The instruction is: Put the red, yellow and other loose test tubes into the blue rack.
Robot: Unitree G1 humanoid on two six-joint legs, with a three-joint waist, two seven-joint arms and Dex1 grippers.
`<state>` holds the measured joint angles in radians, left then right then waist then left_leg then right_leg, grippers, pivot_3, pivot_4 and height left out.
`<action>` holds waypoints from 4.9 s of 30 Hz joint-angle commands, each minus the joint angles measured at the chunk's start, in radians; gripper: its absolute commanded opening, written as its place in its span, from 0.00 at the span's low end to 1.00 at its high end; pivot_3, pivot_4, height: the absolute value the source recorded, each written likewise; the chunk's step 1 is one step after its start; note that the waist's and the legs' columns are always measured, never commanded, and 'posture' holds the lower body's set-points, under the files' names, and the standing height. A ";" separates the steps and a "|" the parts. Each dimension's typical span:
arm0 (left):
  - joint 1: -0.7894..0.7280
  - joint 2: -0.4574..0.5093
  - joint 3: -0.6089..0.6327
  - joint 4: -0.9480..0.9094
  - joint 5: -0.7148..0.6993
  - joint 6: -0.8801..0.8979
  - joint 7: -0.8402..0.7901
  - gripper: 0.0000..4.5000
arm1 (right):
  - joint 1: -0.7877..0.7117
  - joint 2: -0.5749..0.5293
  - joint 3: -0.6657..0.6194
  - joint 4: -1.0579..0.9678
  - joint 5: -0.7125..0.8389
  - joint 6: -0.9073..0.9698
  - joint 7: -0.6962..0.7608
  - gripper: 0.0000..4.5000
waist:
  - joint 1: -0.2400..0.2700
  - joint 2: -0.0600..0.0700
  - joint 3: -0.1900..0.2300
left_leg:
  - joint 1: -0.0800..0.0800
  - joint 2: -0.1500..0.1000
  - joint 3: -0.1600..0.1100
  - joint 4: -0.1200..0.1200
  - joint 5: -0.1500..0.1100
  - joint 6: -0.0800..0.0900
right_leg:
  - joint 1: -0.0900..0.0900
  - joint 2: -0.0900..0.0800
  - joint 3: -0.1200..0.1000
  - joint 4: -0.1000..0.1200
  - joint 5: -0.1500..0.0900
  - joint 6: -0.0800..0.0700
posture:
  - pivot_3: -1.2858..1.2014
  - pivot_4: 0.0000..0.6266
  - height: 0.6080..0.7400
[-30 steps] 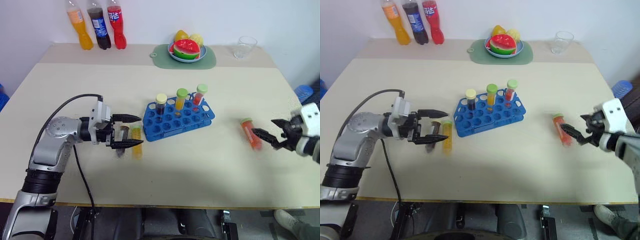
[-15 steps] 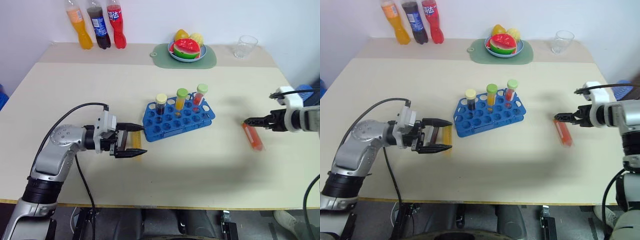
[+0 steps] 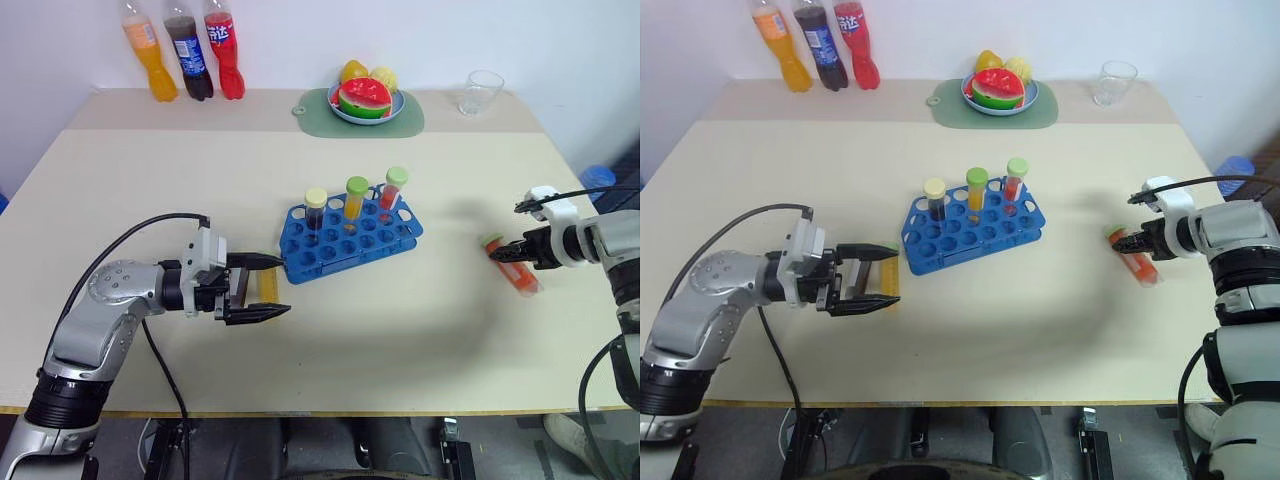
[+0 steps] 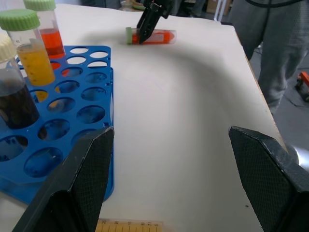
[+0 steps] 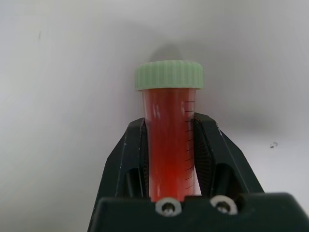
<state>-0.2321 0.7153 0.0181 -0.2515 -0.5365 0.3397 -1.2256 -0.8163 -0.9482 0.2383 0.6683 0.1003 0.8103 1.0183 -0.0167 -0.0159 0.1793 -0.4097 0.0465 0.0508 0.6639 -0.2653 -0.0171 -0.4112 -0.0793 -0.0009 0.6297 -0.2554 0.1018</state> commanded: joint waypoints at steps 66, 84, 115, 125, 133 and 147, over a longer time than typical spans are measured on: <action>-0.055 -0.072 0.036 0.065 0.002 -0.048 0.119 0.87 | 0.366 0.763 -0.327 -0.413 0.103 -1.054 -0.582 0.17 | 0.000 0.002 0.001 | 0.001 0.001 -0.001 -0.001 0.000 0.000 | 0.000 0.001 0.000 0.003 0.002 0.003 | 0.52 0.24 1.00; -0.045 -0.095 0.031 0.070 -0.013 -0.037 0.146 0.87 | 0.420 0.728 -0.330 -0.438 0.087 -1.126 -0.565 0.82 | -0.001 0.002 0.001 | 0.001 0.001 -0.001 -0.001 0.000 0.000 | 0.000 0.001 0.000 0.003 0.002 0.003 | 0.52 0.24 1.00; -0.633 0.199 -0.067 0.496 -1.373 1.217 1.482 0.87 | 0.863 0.176 -0.392 -1.194 0.416 -0.522 -0.114 0.82 | 0.007 -0.004 0.004 | 0.002 0.000 -0.007 -0.001 0.000 -0.001 | 0.002 0.001 -0.002 0.003 0.002 0.005 | 0.52 0.24 1.00; -0.881 0.168 -0.401 0.844 -1.436 1.275 1.592 0.87 | 0.808 0.161 -0.294 -1.154 0.367 -0.549 -0.019 0.82 | 0.008 -0.005 0.004 | 0.002 -0.003 -0.006 0.000 0.001 -0.002 | 0.003 -0.001 -0.002 0.002 0.000 0.001 | 0.52 0.24 1.00; -0.985 0.072 -0.507 0.937 -1.436 1.275 1.584 0.87 | 0.787 0.204 -0.251 -1.140 0.319 -0.574 -0.048 0.82 | 0.008 -0.006 0.005 | 0.001 -0.004 -0.006 0.000 0.001 -0.002 | 0.002 -0.002 -0.002 0.002 0.001 0.003 | 0.52 0.24 1.00; -0.969 0.091 -0.590 0.944 -1.436 1.275 1.677 0.87 | 0.805 0.209 -0.266 -1.163 0.314 -0.569 -0.079 0.82 | 0.007 -0.007 0.005 | 0.001 -0.004 -0.006 0.000 0.002 -0.003 | 0.002 -0.002 -0.002 0.002 0.001 0.003 | 0.52 0.24 1.00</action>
<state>-1.1903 0.7911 -0.5768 0.7034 -1.9546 1.6090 0.4374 -0.0026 -0.7440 -0.0104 -0.4635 0.4072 0.2517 0.9468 -0.0100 -0.0225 0.1845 -0.4092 0.0426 0.0449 0.6638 -0.2638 -0.0198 -0.4091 -0.0811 -0.0025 0.6313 -0.2547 0.1047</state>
